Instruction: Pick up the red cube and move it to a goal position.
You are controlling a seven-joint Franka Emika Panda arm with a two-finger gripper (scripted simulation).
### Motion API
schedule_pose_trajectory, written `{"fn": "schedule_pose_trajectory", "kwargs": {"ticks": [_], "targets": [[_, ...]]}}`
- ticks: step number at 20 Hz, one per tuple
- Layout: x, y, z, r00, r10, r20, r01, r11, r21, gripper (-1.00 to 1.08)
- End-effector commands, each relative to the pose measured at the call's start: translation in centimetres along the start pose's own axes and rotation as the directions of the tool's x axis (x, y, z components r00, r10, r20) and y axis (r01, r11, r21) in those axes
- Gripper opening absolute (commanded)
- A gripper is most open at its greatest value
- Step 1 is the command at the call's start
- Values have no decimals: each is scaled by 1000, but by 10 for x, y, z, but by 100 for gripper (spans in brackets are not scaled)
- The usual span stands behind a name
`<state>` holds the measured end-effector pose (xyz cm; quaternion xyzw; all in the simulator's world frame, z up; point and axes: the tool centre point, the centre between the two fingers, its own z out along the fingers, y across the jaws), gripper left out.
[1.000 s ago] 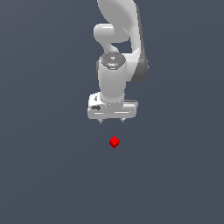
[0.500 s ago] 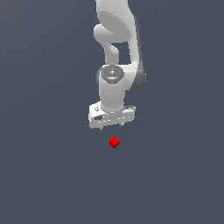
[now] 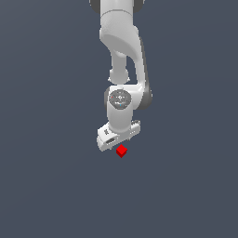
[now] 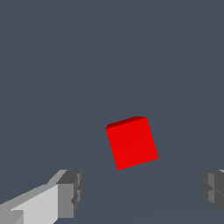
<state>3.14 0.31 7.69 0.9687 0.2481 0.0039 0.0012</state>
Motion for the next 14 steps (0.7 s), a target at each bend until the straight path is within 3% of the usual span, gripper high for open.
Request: {"fn": "schedule_pose_trajectory", "kwargs": {"ticks": [1,14], "targets": [[4,0,14,997,-71,1,71,997,2,100],[16,-1,56,961,-275,5,275,961,6,100]]}}
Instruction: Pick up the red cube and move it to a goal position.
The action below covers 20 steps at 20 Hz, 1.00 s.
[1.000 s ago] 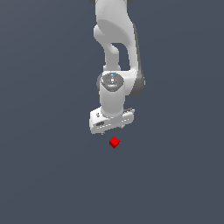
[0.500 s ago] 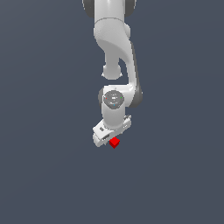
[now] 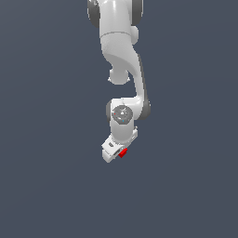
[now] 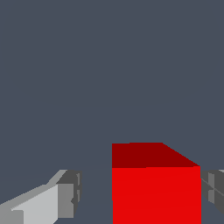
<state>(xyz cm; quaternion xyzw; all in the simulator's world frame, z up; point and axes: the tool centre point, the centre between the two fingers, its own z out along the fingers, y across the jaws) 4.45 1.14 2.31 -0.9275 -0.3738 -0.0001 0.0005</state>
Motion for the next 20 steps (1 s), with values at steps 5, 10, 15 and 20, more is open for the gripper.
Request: {"fn": "schedule_pose_trajectory", "kwargs": {"ticks": [5,10,15,20], "targets": [[2,0,4,1000,-22,0,22,1000,-1,100],[2,0,3,1000,-19,0,19,1000,-1,-100],[2,0,3,1000,-19,0,19,1000,-1,-100],[1,0,2,1000,-19,0,19,1000,-1,-100]]}}
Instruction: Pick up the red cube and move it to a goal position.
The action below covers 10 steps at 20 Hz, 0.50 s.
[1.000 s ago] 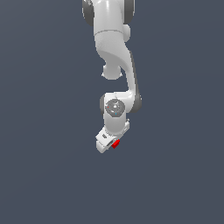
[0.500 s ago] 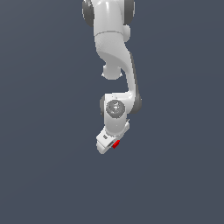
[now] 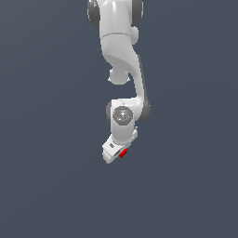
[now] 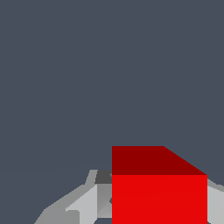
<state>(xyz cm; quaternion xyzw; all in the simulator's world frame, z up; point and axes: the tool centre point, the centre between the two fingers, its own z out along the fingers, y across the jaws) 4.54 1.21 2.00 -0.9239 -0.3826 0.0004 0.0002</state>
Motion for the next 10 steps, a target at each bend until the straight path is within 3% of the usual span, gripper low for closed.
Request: {"fn": "schedule_pose_trajectory", "kwargs": {"ticks": [1,10], "targets": [[0,0,-2,1000,0,-1,0,1000,-1,-100],[-12,0,-35,1000,0,0,0,1000,-1,-100]]}}
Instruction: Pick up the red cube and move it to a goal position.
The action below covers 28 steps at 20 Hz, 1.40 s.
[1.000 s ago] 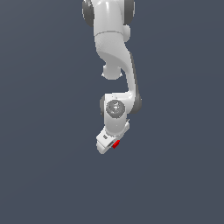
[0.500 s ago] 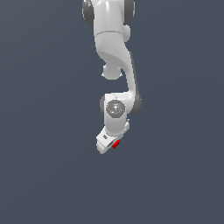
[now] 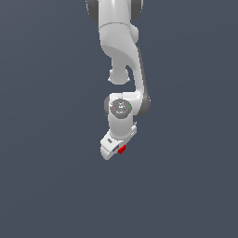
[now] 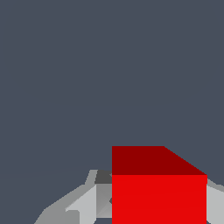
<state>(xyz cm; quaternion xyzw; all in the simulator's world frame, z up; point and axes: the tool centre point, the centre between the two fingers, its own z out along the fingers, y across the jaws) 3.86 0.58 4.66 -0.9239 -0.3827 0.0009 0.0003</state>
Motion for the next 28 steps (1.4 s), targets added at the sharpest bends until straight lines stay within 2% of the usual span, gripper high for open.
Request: {"fn": "schedule_pose_trajectory", "kwargs": {"ticks": [1,17,23,28], "targets": [[-5,0,-15,1000,0,-1,0,1000,-1,-100],[-48,2,-152,1000,0,-1,0,1000,-1,-100],[-56,4,-181,1000,0,-2,0,1000,-1,-100],[-57,5,-188,1000,0,-2,0,1000,-1,-100]]}}
